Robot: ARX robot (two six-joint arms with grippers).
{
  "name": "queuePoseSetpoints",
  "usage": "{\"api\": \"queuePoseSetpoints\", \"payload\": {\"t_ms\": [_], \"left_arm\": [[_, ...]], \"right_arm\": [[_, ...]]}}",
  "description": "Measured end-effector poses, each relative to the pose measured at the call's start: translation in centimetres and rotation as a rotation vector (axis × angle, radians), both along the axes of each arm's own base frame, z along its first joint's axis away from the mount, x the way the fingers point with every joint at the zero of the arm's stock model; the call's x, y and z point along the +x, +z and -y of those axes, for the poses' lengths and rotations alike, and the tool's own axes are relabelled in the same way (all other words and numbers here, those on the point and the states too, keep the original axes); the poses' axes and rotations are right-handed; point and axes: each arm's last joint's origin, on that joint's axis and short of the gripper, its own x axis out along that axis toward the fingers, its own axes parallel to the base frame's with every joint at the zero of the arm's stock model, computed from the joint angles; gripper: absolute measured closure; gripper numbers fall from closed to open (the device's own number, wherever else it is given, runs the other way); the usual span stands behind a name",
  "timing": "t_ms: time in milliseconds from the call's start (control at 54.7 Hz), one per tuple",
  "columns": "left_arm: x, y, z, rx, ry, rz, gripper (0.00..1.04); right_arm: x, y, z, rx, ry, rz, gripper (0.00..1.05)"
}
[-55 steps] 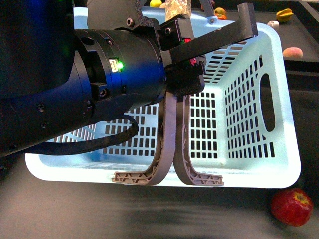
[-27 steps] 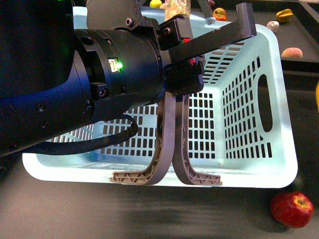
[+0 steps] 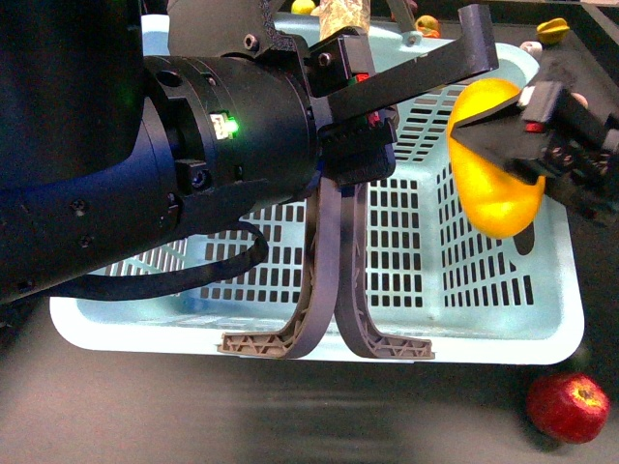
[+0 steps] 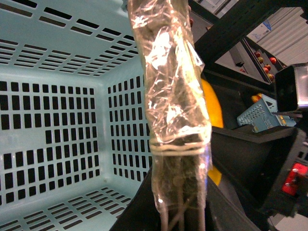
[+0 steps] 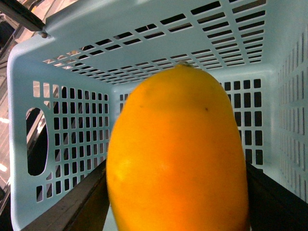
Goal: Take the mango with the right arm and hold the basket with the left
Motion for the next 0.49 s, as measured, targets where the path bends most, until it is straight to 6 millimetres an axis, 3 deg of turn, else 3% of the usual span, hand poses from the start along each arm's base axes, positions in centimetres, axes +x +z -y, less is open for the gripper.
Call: {"api": "queuePoseSetpoints", "payload": {"t_ms": [165, 420, 494], "left_arm": [[0.0, 0.0, 0.0, 0.0, 0.0, 0.0, 0.98], [0.0, -0.1, -0.1, 0.009, 0.009, -0.001, 0.98], [0.0, -0.1, -0.1, 0.007, 0.007, -0.002, 0.98]], "right_arm": [[-0.2, 1.3, -0.3, 0.021, 0.005, 0.058, 0.07], [-3.9, 5.8, 2.3, -0.004, -0.078, 0.176, 0.08], [-6.2, 6.8, 4.0, -0.021, -0.149, 0.198, 0.08]]}}
